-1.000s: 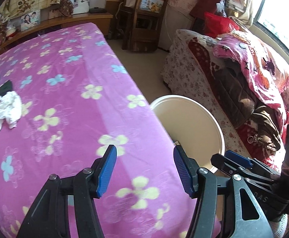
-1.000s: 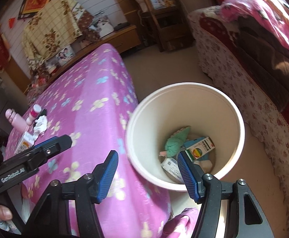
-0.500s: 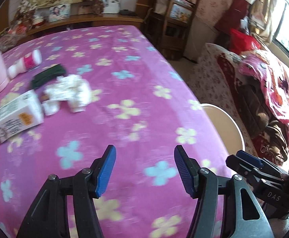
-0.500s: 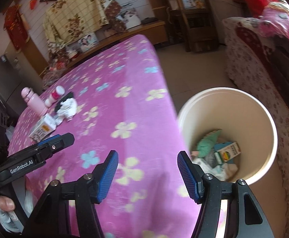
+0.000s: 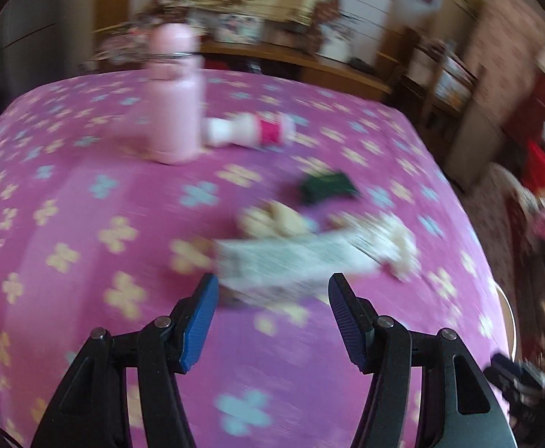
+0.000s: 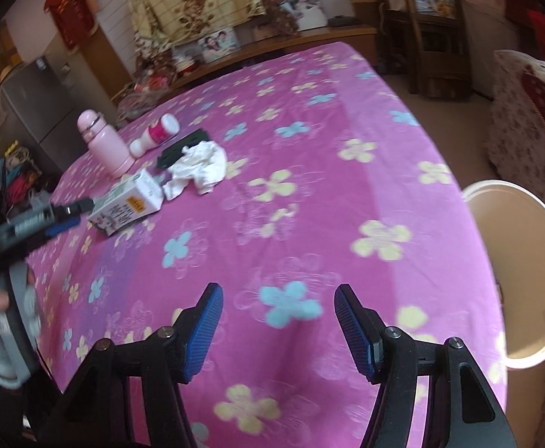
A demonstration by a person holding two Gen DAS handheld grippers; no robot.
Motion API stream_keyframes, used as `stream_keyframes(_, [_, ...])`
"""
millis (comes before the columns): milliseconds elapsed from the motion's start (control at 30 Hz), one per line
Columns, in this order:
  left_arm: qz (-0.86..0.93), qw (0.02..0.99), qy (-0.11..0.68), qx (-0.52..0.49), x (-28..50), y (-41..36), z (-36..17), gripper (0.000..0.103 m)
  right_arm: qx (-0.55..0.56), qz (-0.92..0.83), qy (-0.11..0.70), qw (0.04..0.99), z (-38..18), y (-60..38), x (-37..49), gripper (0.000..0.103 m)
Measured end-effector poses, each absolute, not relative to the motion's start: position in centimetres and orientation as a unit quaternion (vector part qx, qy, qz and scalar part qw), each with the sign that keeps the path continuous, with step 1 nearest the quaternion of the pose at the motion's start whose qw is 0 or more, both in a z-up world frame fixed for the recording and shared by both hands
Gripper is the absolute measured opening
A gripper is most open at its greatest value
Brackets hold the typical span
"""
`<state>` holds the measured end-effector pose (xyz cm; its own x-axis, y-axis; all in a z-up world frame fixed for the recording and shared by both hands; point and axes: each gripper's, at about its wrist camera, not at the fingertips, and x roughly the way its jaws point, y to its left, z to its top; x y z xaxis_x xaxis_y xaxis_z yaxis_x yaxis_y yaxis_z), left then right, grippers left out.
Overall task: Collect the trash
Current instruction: 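Move both open tools back over the table toward the milk carton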
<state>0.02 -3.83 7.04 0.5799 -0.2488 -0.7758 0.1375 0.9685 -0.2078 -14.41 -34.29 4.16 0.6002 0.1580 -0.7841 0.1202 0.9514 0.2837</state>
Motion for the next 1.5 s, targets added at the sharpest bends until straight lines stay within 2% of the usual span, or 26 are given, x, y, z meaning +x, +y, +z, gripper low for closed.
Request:
stream_keyframes(167, [-0.067, 0.881, 0.461, -0.081, 3.7, -0.1, 5.2, 0.062, 0.149, 0.022, 0.459, 0.875, 3.4, -33.1, -13.0, 0.066])
stream_keyframes(233, [-0.062, 0.88, 0.459, -0.104, 4.7, 1.1, 4.3, 0.071, 0.153, 0.023, 0.462, 0.873, 3.2, -33.2, -12.8, 0.066])
stream_keyframes(433, [-0.093, 0.861, 0.475, -0.155, 4.8, 1.7, 3.6, 0.072, 0.154, 0.021, 0.467, 0.87, 2.7, -33.3, -12.2, 0.066])
stream_keyframes(1000, [-0.267, 0.794, 0.535, -0.108, -1.5, -9.3, 3.3, 0.072, 0.164, 0.011, 0.455, 0.875, 3.4, -34.2, -13.6, 0.066])
stream_keyframes(1167, [-0.254, 0.816, 0.512, -0.084, -2.1, -9.4, 4.8, 0.072, 0.173, 0.009, 0.452, 0.875, 3.4, -34.7, -13.8, 0.066])
stream_keyframes(1267, [-0.224, 0.84, 0.491, -0.045, -1.9, -9.2, 5.7, 0.077, 0.172, 0.012, 0.453, 0.875, 3.3, -34.5, -13.6, 0.066])
stream_keyframes(1500, [-0.19, 0.858, 0.478, -0.008, 0.3, -8.7, 5.5, 0.078, 0.167, 0.021, 0.459, 0.872, 3.0, -33.7, -12.8, 0.066])
